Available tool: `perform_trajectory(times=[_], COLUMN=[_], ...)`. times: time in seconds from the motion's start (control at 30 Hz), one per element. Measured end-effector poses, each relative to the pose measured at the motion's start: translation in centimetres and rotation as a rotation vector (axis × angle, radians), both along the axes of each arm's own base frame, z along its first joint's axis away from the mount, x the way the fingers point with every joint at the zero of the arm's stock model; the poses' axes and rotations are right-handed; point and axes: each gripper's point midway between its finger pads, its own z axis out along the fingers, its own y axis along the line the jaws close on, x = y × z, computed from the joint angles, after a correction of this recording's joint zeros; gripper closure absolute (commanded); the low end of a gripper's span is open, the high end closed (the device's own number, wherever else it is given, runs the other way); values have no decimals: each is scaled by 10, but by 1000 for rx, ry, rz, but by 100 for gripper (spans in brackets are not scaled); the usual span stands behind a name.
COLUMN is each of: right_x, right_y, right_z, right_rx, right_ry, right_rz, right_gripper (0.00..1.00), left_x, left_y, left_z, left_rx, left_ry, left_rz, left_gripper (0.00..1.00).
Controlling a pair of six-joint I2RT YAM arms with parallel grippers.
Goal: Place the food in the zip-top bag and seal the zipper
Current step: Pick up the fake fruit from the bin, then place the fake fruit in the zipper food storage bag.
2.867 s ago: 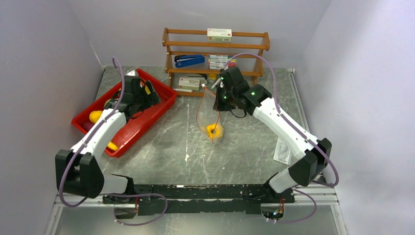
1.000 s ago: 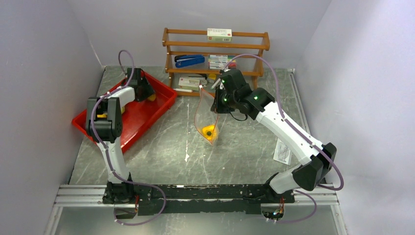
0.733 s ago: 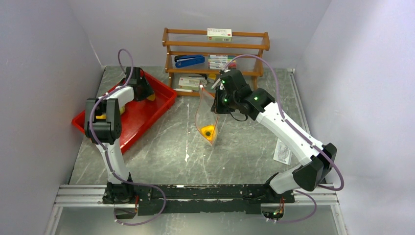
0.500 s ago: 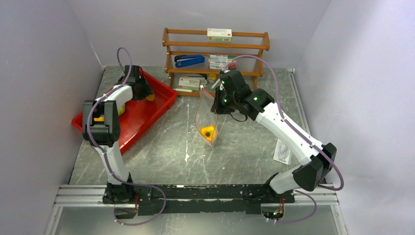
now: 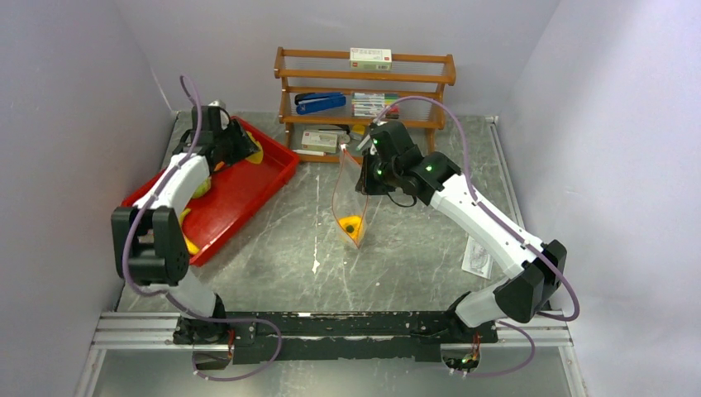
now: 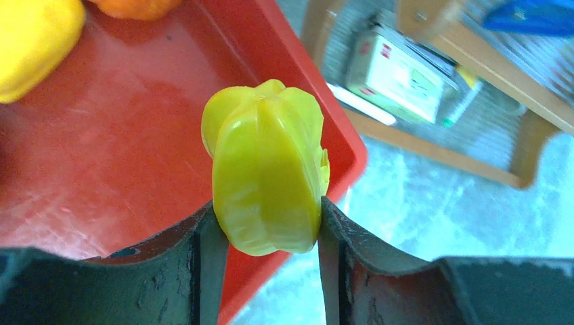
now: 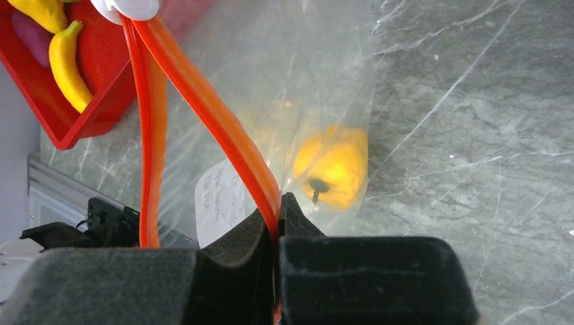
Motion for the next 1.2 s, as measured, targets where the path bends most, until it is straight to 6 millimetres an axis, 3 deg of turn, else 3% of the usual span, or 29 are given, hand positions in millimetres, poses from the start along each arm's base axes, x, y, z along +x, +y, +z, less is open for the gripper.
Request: perform_trajectory(times=[0.27, 0.53, 0.77, 0.87, 1.07, 1.2], right_x=[2, 8, 12, 14, 20, 20], right_y=[1, 1, 4, 6, 11, 11], right_z=[-3, -16, -23, -19, 7, 9], right_rx=[-4, -40, -55, -55, -19, -14], right_ry=[2, 17, 34, 34, -7, -8], right_rz=[-2, -19, -18, -18, -19, -20], right_gripper=[100, 100, 100, 100, 100, 100], left_x=[-53, -127, -171, -188, -220, -235], left_y=[-35, -94, -140, -158, -196, -217], left_z=[58, 89, 133, 148, 176, 181], left_rx=[-133, -351, -513, -576, -681, -721], left_ry=[-126, -195, -263, -278, -308, -298], left_rz=[-174, -386, -576, -649, -798, -876], left_gripper=[67, 67, 67, 67, 66, 67])
